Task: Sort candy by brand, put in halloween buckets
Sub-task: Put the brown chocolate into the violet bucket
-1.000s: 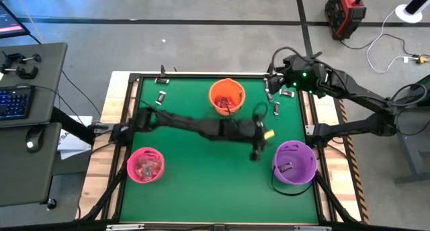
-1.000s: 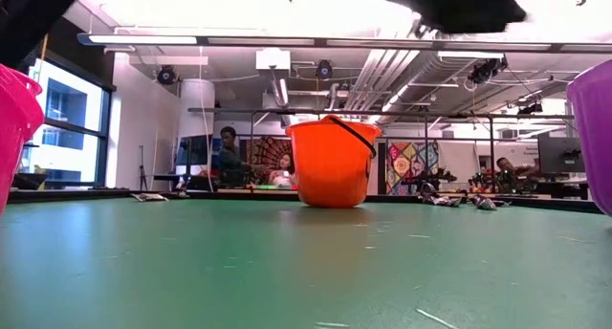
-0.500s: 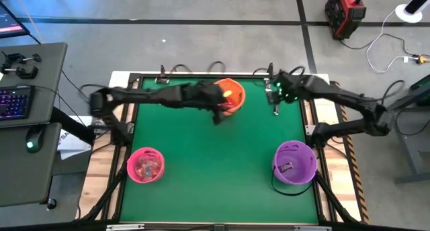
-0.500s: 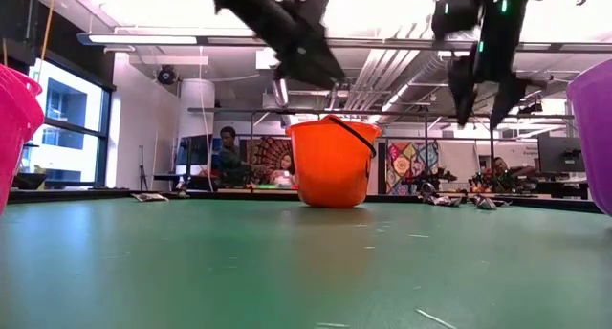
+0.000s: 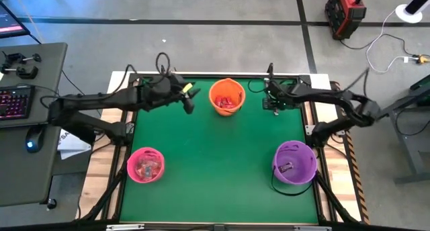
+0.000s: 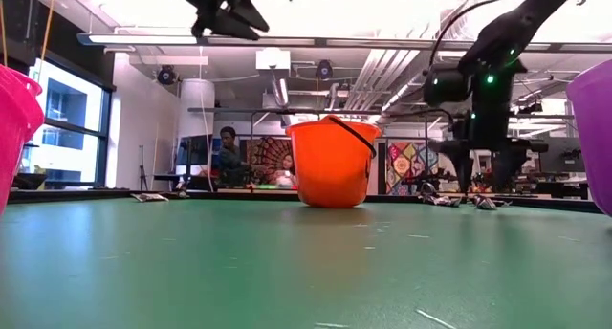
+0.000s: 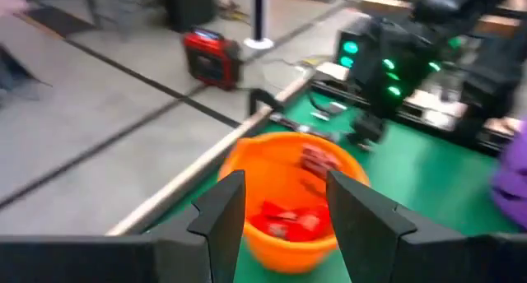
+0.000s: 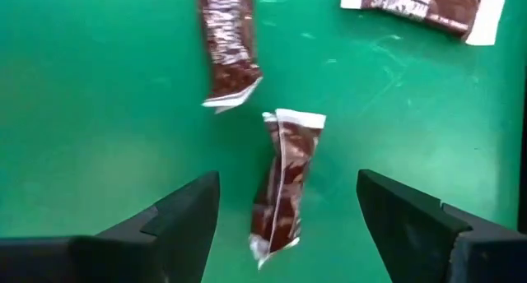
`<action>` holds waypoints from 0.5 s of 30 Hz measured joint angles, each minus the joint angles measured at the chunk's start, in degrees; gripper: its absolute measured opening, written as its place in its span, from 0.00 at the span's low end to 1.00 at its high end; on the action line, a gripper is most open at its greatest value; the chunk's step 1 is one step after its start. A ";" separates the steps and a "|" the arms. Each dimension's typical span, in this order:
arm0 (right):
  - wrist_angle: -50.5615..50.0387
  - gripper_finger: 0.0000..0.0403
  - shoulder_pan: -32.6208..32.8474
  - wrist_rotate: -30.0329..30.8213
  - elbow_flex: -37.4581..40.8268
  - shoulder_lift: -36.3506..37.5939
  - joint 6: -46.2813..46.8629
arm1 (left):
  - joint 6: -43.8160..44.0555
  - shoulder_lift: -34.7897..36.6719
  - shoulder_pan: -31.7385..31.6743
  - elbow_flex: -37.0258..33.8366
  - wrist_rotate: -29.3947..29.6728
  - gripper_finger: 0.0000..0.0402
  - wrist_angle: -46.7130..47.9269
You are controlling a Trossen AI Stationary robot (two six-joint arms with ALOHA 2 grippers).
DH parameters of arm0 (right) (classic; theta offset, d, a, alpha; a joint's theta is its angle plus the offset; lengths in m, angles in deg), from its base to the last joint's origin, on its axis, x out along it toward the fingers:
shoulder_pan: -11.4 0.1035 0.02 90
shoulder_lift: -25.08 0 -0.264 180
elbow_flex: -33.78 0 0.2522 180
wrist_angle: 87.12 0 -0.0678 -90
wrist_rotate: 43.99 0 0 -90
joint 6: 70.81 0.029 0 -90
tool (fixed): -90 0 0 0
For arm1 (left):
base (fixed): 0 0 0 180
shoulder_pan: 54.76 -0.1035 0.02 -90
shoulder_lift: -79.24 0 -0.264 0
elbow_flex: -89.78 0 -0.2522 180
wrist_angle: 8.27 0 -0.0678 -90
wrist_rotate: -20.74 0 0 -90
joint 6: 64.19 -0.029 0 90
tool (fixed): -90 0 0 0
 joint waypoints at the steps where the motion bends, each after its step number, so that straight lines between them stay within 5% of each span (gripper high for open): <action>1: 0.38 0.68 -0.16 0.36 0.00 -1.16 0.55 | -0.27 0.57 -0.02 -0.19 1.24 0.40 -0.01; 9: 1.97 0.53 -0.46 0.24 -0.11 -7.23 1.46 | -1.27 1.97 -0.39 -0.52 1.92 0.40 2.85; 15: -3.41 0.16 1.94 -0.71 0.16 -3.15 1.44 | -0.48 5.44 -0.44 1.19 0.81 0.40 -1.54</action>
